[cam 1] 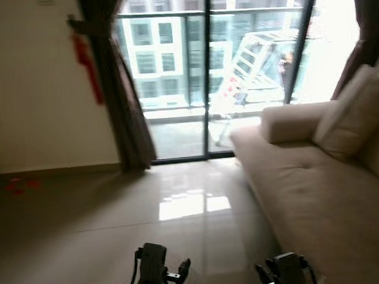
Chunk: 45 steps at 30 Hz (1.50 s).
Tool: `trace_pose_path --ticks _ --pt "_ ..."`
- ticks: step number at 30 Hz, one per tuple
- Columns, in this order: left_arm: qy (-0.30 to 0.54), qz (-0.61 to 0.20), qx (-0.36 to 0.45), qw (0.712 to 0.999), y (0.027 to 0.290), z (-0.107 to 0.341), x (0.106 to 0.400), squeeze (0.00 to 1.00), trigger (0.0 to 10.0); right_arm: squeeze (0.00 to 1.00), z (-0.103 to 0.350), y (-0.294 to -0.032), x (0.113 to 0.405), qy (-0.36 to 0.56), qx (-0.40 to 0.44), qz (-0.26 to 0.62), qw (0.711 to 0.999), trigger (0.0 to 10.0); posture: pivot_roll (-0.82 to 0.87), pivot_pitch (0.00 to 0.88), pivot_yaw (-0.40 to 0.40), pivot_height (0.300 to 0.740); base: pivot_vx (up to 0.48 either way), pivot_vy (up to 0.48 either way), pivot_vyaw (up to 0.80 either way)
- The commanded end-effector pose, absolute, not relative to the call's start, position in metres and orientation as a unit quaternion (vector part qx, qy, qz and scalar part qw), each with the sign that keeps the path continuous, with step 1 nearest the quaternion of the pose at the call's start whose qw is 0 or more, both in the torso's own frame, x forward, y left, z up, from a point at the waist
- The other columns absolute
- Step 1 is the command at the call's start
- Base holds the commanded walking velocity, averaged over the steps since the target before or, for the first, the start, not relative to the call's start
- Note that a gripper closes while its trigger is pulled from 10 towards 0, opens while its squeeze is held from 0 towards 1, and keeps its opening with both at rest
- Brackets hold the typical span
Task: Move the pillow to the sofa from floor
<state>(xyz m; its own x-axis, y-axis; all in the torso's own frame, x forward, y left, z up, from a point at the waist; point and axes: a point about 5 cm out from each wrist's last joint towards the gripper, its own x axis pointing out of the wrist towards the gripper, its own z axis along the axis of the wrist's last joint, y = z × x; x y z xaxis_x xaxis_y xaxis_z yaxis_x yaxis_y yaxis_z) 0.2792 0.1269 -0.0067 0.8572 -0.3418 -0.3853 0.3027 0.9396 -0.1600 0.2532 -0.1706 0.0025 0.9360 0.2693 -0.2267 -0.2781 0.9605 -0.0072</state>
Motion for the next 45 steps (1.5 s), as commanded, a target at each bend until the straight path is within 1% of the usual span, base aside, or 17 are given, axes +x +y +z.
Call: trace_pose_path --ticks 1,5,16,21,30,33,45 --pt "0.205 -0.173 -0.06 0.961 0.1192 -0.0054 0.2801 0.0 10.0 0.0 -0.0033 -0.1761 0.2455 0.129 -0.019 0.134 0.982 10.0 0.18 0.0 0.02 0.74 0.0 0.48 -0.66" --pt "0.208 -0.174 -0.061 0.961 0.1188 -0.0066 0.2789 0.0 10.0 0.0 -0.0026 -0.1753 0.2441 0.128 -0.017 0.135 0.982 10.0 0.18 0.0 0.02 0.74 0.0 0.48 -0.66" --pt "0.204 -0.179 -0.059 0.961 0.1151 -0.0046 0.2806 0.0 10.0 0.0 -0.0011 -0.1766 0.24 0.131 -0.015 0.131 0.982 10.0 0.17 0.0 0.028 0.74 0.0 0.0 -0.65" --pt "0.204 -0.181 -0.059 0.96 0.1138 -0.004 0.2816 0.0 10.0 0.0 0.0006 -0.1752 0.2406 0.129 -0.012 0.13 0.983 10.0 0.17 0.0 0.03 0.74 0.0 0.361 -0.65" --pt "0.203 -0.184 -0.059 0.96 0.114 -0.0033 0.2821 0.0 10.0 0.0 0.0015 -0.1728 0.2402 0.132 -0.01 0.13 0.983 10.0 0.18 0.0 0.033 0.74 0.0 0.0 -0.65" --pt "0.203 -0.184 -0.061 0.96 0.1146 -0.0034 0.2821 0.0 10.0 0.0 0.0019 -0.1714 0.2398 0.131 -0.008 0.13 0.983 10.0 0.18 0.0 0.033 0.74 0.0 0.48 -0.65" --pt "0.201 -0.186 -0.061 0.96 0.1163 -0.0031 0.2822 0.0 10.0 0.0 -0.0007 -0.1685 0.2392 0.138 -0.006 0.129 0.982 10.0 0.18 0.0 0.036 0.74 0.0 0.0 -0.65"
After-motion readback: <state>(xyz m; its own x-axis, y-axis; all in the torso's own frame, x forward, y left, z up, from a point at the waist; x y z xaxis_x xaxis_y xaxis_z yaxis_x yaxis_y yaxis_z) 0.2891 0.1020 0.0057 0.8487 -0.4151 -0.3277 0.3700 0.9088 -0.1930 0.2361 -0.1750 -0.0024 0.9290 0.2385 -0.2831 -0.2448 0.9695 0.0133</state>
